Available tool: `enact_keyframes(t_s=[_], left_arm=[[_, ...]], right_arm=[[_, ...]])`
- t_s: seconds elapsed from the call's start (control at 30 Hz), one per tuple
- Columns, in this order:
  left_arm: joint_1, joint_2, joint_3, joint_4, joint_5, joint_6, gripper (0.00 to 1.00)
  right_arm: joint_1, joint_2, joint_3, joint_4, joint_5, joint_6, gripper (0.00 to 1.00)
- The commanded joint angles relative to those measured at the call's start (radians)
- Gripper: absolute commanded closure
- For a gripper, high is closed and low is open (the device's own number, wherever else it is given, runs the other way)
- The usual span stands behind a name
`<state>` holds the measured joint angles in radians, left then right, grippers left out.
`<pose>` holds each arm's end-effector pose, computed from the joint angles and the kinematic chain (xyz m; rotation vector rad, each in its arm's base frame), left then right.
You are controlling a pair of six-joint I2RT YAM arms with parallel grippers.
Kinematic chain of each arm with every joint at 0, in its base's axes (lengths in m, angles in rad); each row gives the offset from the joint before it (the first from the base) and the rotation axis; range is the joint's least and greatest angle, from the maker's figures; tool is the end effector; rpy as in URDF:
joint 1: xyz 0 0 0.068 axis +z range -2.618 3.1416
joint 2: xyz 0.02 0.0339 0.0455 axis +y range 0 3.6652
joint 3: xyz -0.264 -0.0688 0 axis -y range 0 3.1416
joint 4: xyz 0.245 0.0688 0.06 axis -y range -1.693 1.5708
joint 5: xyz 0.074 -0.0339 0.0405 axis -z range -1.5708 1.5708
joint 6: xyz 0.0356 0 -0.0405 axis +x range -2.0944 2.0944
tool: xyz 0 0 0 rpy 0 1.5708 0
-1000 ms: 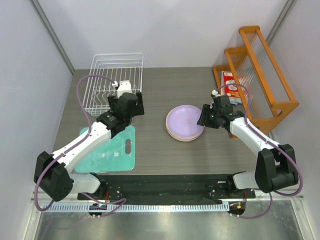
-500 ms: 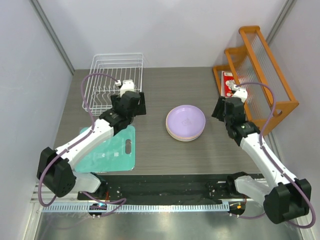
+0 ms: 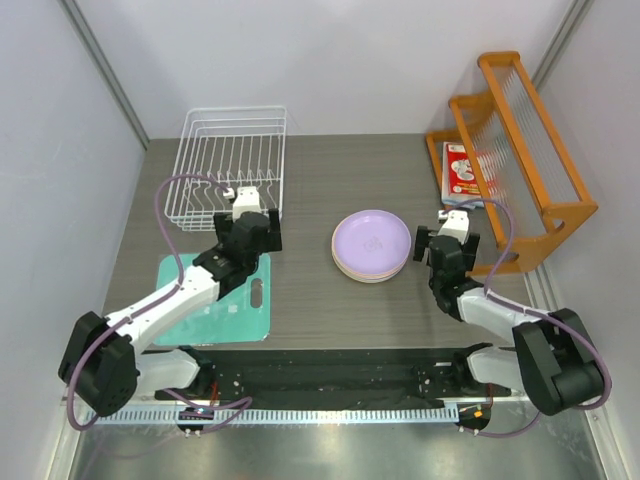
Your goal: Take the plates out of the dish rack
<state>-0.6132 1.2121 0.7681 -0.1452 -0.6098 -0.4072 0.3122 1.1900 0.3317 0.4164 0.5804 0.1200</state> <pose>0.2245 -0.1330 0.2523 -0.1300 2.0398 0.0275 0.2166 0.0494 0.1680 0.1766 1.9401 -0.2985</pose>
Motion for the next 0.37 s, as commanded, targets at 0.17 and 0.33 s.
enact_keyframes(t_s=[0.17, 0.33], left_arm=[[0.003, -0.143, -0.072, 0.088, -0.014, -0.025, 0.0], [0.003, -0.18, -0.099, 0.082, -0.07, -0.039, 0.01]], right_arm=[[0.047, 0.039, -0.135, 0.47, 0.153, -0.069, 0.0], [0.047, 0.045, -0.129, 0.456, 0.159, -0.068, 0.0]])
